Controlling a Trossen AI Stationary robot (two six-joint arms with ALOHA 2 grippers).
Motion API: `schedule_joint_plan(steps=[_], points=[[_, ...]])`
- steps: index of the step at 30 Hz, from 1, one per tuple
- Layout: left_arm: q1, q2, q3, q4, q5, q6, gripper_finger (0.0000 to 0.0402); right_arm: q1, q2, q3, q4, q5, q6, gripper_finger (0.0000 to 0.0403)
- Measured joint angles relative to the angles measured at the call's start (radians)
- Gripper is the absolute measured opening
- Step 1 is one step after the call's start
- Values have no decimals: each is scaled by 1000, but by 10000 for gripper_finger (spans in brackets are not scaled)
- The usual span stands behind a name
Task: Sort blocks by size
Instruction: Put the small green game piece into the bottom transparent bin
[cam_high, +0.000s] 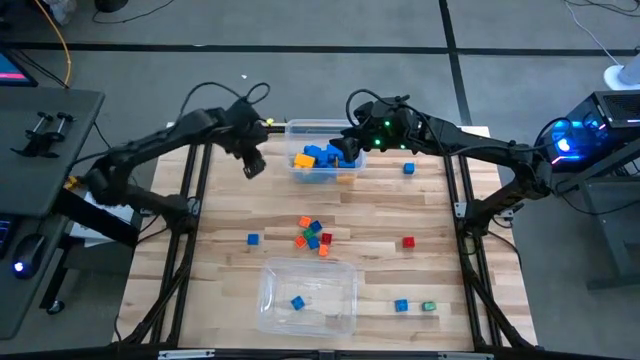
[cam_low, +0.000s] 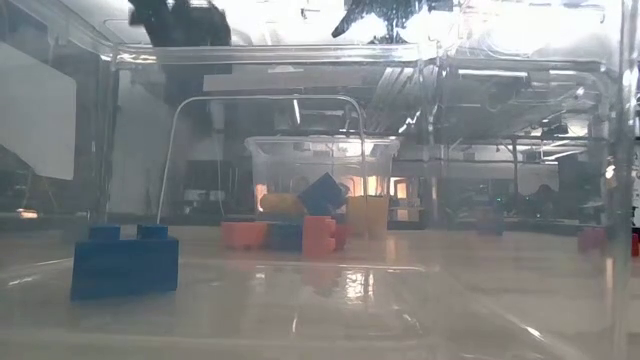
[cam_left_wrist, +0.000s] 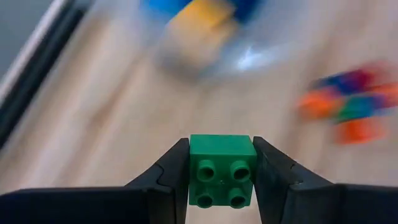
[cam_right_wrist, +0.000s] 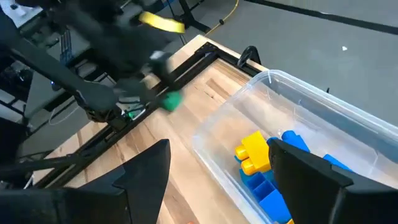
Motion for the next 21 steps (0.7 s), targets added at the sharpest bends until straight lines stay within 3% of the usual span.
schedule_joint_plan(steps=[4, 7, 10, 13, 16, 21], points=[[-183, -142, 1, 106, 148, -110, 105, -7, 0, 0, 0, 0, -9, 268], [-374, -213, 2, 197, 137, -212, 105, -12, 0, 0, 0, 0, -25, 268], [-572, -234, 2, 210, 61, -280, 105, -14, 0, 0, 0, 0, -27, 268], [-752, -210, 2, 177, -19, -341, 105, -19, 0, 0, 0, 0, -27, 268], [-897, -151, 2, 174, -23, -370, 105, -19, 0, 0, 0, 0, -27, 268], [-1043, -25, 2, 211, -22, -299, 105, -19, 0, 0, 0, 0, -27, 268]])
